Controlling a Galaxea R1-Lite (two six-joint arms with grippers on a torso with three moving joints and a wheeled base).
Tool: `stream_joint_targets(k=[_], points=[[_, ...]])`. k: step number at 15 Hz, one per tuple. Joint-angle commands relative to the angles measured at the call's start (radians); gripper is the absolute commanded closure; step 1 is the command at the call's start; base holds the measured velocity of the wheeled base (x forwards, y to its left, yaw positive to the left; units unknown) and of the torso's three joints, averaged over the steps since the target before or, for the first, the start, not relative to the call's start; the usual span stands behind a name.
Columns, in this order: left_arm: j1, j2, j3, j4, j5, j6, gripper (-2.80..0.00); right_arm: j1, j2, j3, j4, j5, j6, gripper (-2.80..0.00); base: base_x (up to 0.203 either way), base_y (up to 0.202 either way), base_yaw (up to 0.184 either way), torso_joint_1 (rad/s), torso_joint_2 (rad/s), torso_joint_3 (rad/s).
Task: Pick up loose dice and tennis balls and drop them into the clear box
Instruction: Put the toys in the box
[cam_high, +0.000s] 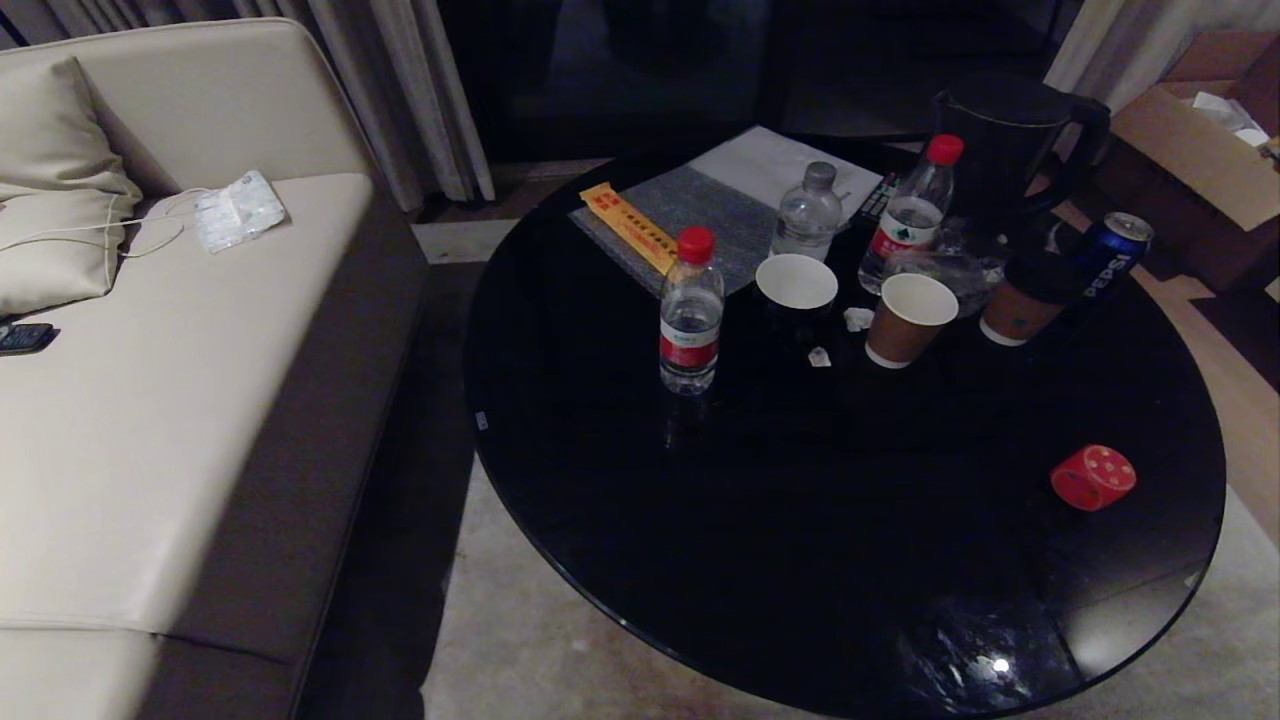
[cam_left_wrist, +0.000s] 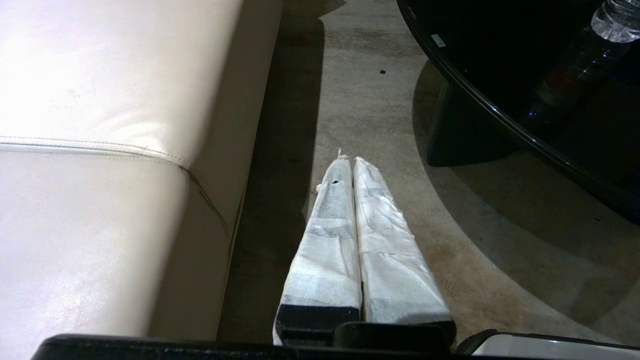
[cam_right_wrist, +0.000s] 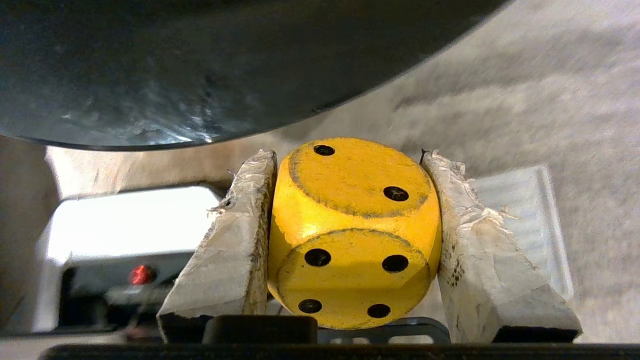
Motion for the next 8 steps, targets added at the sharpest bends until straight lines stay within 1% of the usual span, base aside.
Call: stream_joint_targets(k=[1, 3, 5, 6, 8], points=[[0.000, 0.001, 0.002, 0.000, 0.001, -0.002, 0.00, -0.039, -0.212, 0.074, 0.000, -0.005, -0.020, 0.00, 0.000, 0.000, 0.000, 0.000, 0.00, 0.000], [0.000, 0.001, 0.002, 0.000, 0.001, 0.000, 0.00, -0.076, -0.303, 0.112, 0.000, -0.003, -0.056, 0.00, 0.000, 0.000, 0.000, 0.000, 0.00, 0.000], [0.000, 0.001, 0.002, 0.000, 0.001, -0.002, 0.00, -0.088, -0.333, 0.160, -0.083, -0.005, -0.075, 0.00, 0.000, 0.000, 0.000, 0.000, 0.00, 0.000], [0.000, 0.001, 0.002, 0.000, 0.001, -0.002, 0.00, -0.087, -0.372, 0.172, -0.098, 0.009, -0.088, 0.00, 0.000, 0.000, 0.000, 0.000, 0.00, 0.000], [0.000, 0.001, 0.002, 0.000, 0.001, 0.000, 0.00, -0.086, -0.477, 0.192, -0.110, 0.065, -0.156, 0.00, 0.000, 0.000, 0.000, 0.000, 0.00, 0.000]])
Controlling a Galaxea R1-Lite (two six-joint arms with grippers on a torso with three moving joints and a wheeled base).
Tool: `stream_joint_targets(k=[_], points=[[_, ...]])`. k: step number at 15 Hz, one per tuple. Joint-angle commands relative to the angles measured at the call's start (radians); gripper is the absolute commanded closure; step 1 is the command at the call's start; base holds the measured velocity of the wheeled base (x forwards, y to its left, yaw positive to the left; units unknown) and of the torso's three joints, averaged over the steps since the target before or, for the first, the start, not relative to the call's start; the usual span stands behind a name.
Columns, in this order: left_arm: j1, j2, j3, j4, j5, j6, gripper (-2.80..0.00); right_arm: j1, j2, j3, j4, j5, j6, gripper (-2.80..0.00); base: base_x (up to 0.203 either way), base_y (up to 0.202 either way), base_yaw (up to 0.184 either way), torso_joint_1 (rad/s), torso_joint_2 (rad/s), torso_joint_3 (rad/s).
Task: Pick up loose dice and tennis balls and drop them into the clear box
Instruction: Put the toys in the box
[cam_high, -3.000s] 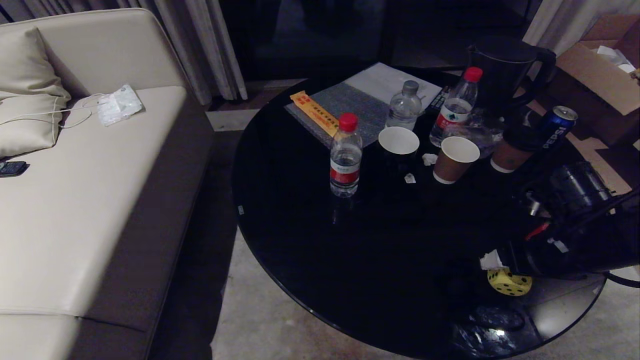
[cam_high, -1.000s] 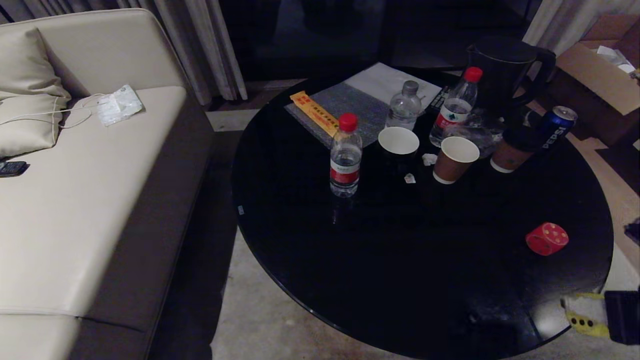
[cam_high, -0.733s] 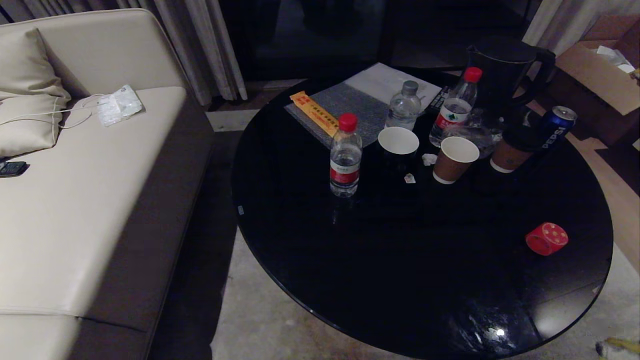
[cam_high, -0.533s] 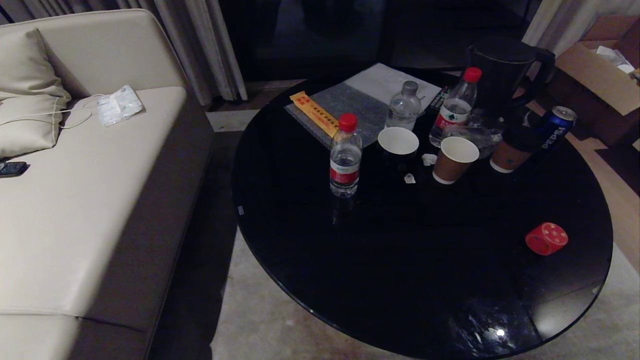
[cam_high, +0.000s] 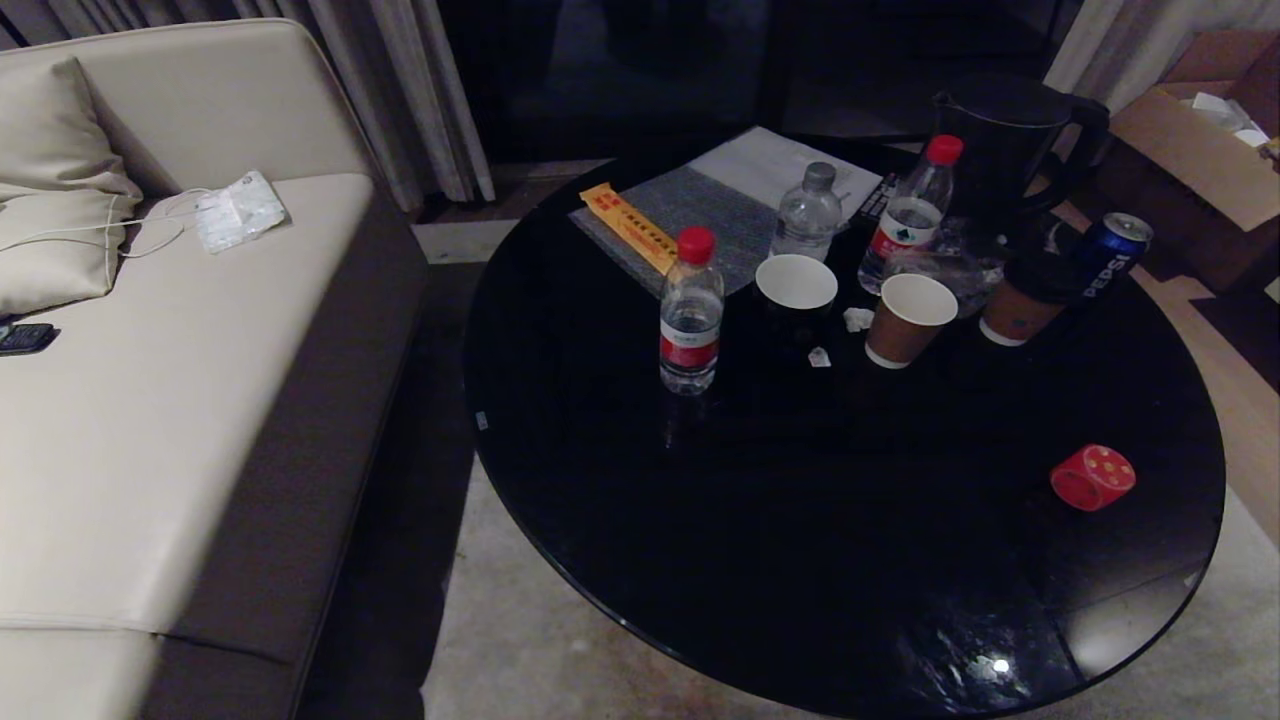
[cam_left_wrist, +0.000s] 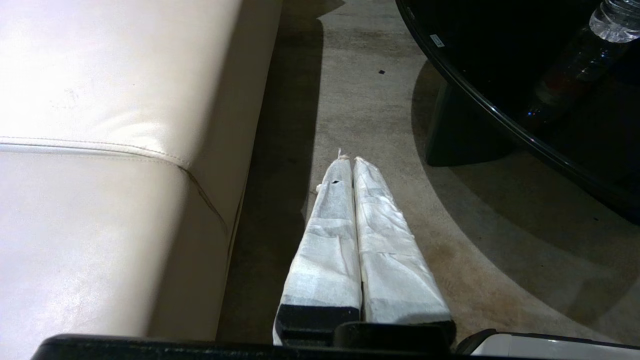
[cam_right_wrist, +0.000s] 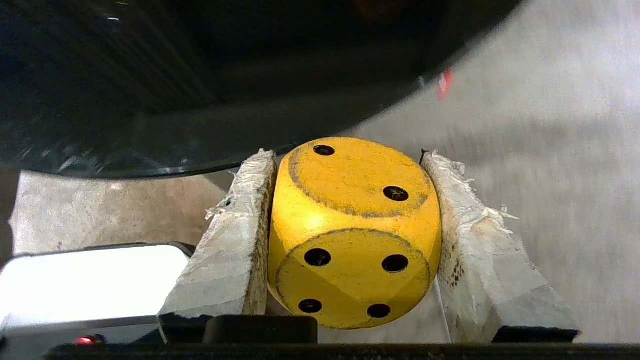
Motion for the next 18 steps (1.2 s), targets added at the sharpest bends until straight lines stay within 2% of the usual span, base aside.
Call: stream_joint_targets(k=[1, 3, 5, 18], points=[[0.000, 0.001, 0.002, 0.000, 0.001, -0.001, 0.00, 0.000, -0.139, 0.026, -0.026, 0.035, -0.048, 0.00, 0.000, 0.000, 0.000, 0.000, 0.00, 0.000], [0.000, 0.001, 0.002, 0.000, 0.001, -0.001, 0.00, 0.000, -0.135, 0.066, -0.134, 0.048, -0.056, 0.00, 0.000, 0.000, 0.000, 0.000, 0.00, 0.000], [0.000, 0.001, 0.002, 0.000, 0.001, -0.001, 0.00, 0.000, -0.135, 0.068, -0.138, 0.047, -0.034, 0.00, 0.000, 0.000, 0.000, 0.000, 0.00, 0.000], [0.000, 0.001, 0.002, 0.001, -0.003, 0.008, 0.00, 0.000, -0.135, 0.069, -0.139, 0.044, -0.024, 0.00, 0.000, 0.000, 0.000, 0.000, 0.00, 0.000]])
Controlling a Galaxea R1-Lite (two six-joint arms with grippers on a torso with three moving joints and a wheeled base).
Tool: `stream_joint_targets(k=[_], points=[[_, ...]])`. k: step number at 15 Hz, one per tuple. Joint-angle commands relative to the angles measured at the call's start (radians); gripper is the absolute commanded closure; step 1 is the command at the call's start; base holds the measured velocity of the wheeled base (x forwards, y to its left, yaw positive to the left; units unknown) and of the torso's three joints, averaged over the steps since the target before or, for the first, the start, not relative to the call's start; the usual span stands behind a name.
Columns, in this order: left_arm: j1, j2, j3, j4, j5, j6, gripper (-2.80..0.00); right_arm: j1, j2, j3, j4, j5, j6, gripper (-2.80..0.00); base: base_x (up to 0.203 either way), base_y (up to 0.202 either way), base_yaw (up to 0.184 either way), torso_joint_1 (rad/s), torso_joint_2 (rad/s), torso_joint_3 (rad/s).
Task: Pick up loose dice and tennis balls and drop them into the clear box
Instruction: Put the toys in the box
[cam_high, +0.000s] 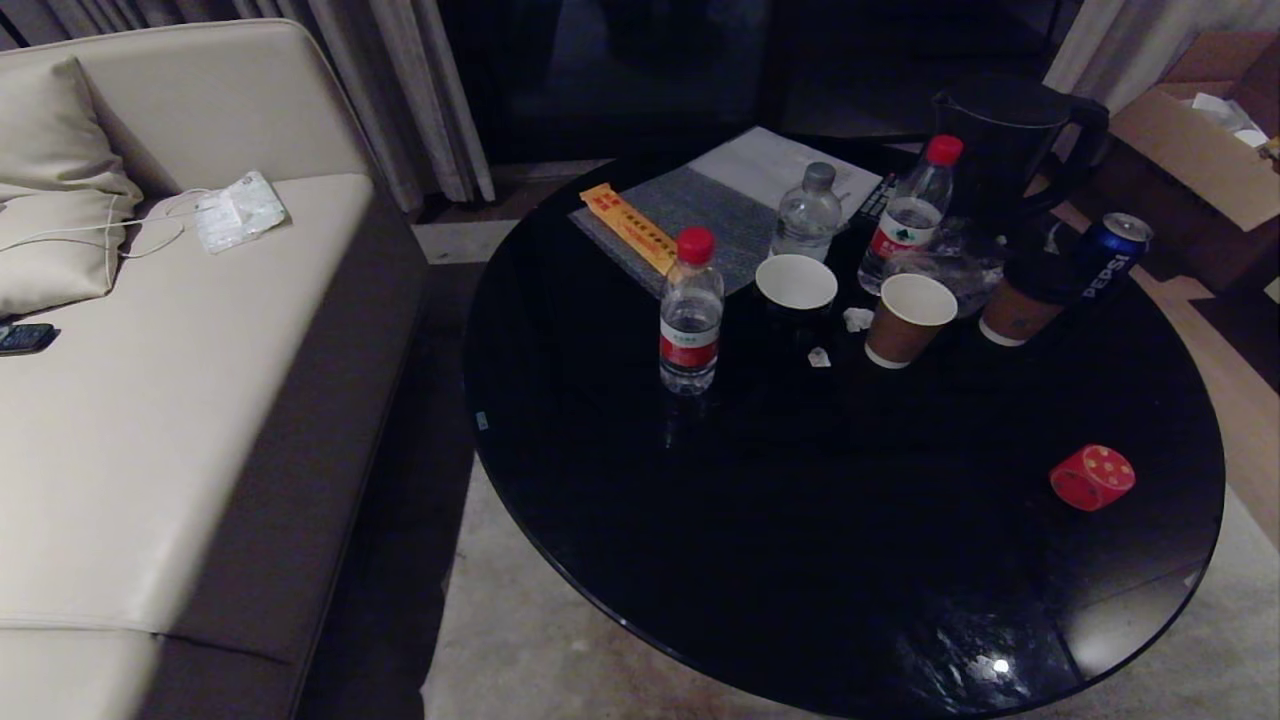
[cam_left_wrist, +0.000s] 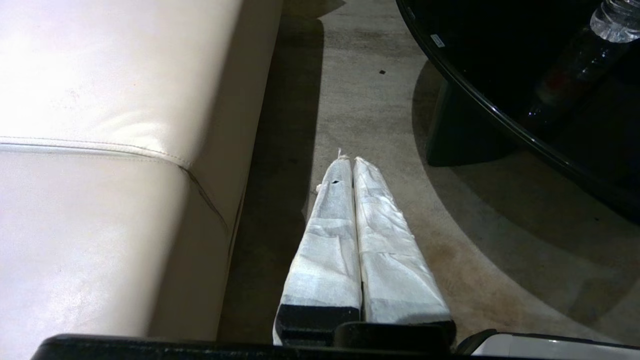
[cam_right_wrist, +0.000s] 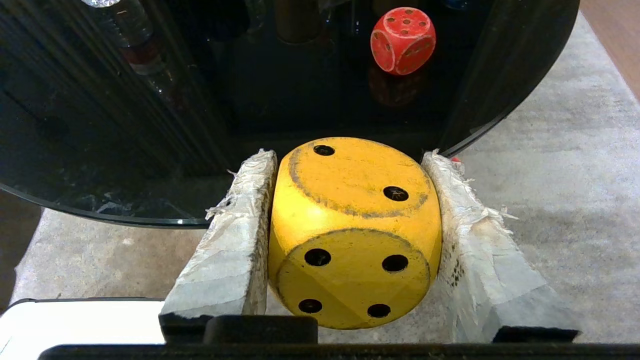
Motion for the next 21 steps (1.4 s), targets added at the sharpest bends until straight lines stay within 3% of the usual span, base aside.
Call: stream_joint_targets(k=[1, 5, 21], points=[[0.000, 0.001, 0.002, 0.002, -0.002, 0.010, 0.00, 0.000, 0.003, 0.005, 0.000, 0.001, 0.000, 0.00, 0.000, 0.000, 0.000, 0.000, 0.00, 0.000], [0.000, 0.001, 0.002, 0.002, -0.002, 0.010, 0.00, 0.000, 0.003, 0.005, 0.000, 0.001, 0.000, 0.00, -0.021, 0.000, 0.000, -0.001, 0.00, 0.001], [0.000, 0.001, 0.002, 0.002, -0.002, 0.008, 0.00, 0.000, 0.002, 0.005, 0.000, 0.001, 0.000, 0.00, -0.183, 0.000, -0.001, 0.003, 0.00, 0.002]])
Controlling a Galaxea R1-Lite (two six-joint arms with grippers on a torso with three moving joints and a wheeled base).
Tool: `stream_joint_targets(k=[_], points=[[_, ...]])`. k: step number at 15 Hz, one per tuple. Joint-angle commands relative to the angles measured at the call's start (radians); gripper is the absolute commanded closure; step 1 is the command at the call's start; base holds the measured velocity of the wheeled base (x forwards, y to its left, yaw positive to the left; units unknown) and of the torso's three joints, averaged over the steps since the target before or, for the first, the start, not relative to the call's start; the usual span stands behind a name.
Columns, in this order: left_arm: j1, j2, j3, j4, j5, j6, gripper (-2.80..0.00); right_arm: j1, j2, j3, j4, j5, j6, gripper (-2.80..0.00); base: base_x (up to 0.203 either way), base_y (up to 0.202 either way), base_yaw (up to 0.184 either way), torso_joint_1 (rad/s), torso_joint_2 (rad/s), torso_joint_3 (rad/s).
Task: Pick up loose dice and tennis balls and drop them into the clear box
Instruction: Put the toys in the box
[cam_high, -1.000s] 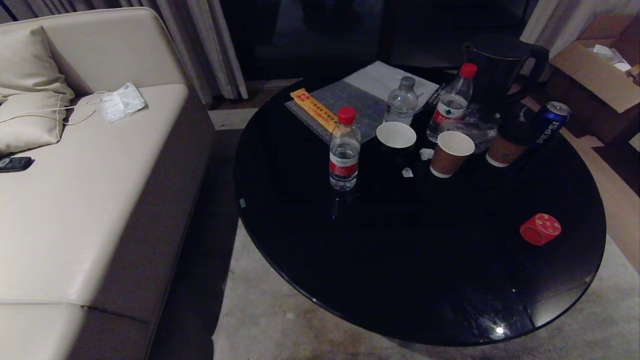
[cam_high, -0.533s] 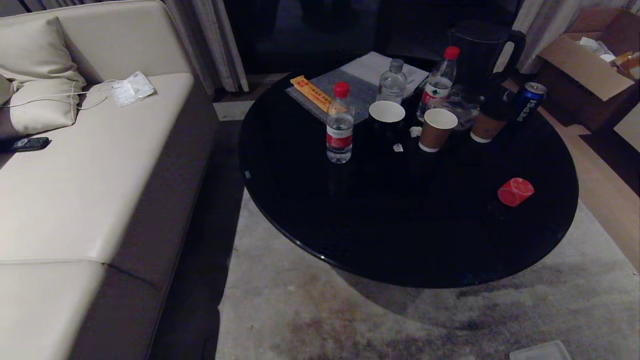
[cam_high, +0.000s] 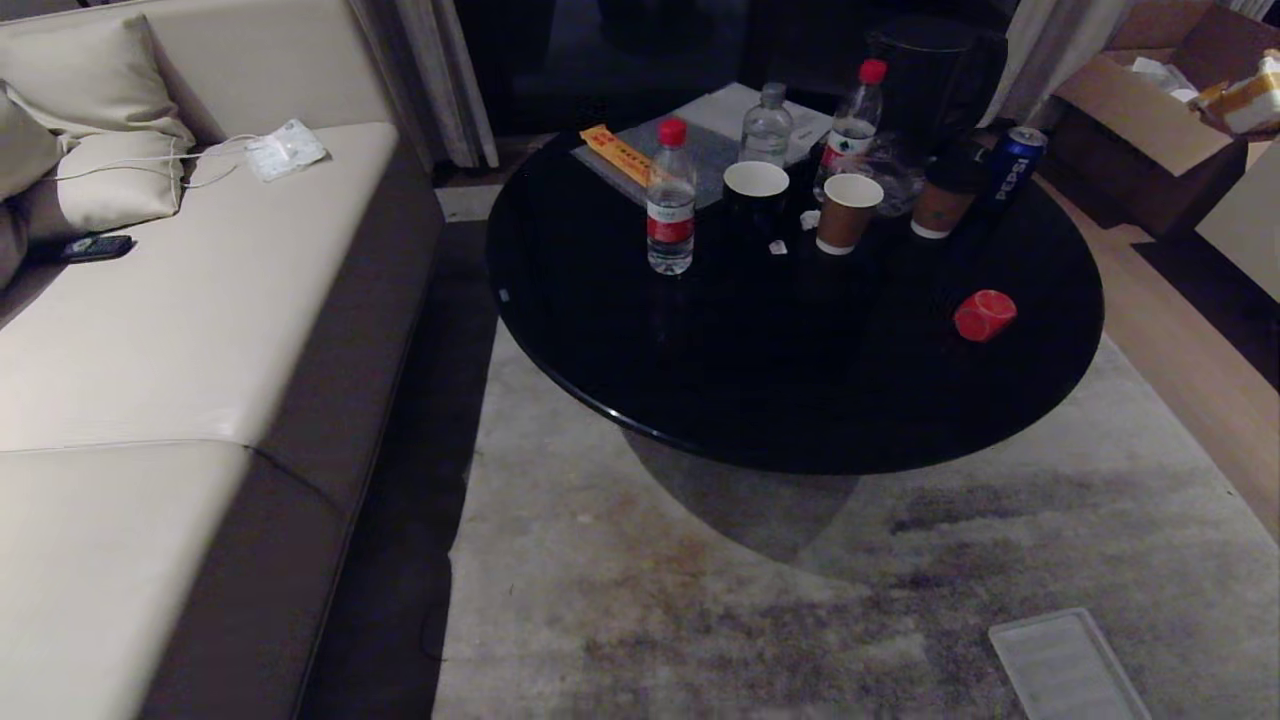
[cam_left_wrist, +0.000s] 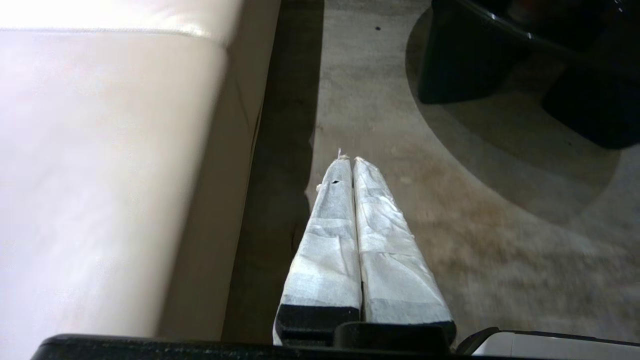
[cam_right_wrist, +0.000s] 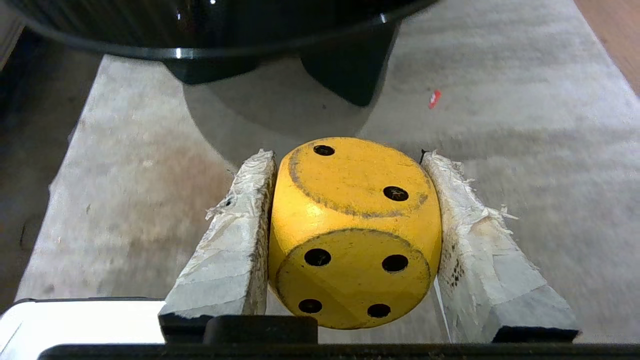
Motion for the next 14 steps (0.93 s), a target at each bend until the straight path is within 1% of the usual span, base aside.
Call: stream_joint_targets(k=[1, 14], points=[[0.000, 0.001, 0.002, 0.000, 0.000, -0.002, 0.00, 0.000, 0.003, 0.005, 0.000, 0.000, 0.000, 0.00, -0.183, 0.000, 0.001, 0.005, 0.01, 0.007], [0.000, 0.001, 0.002, 0.000, 0.000, 0.000, 0.00, 0.000, 0.003, 0.005, 0.000, 0.000, -0.001, 0.00, -0.182, 0.000, -0.001, 0.002, 0.00, 0.003]])
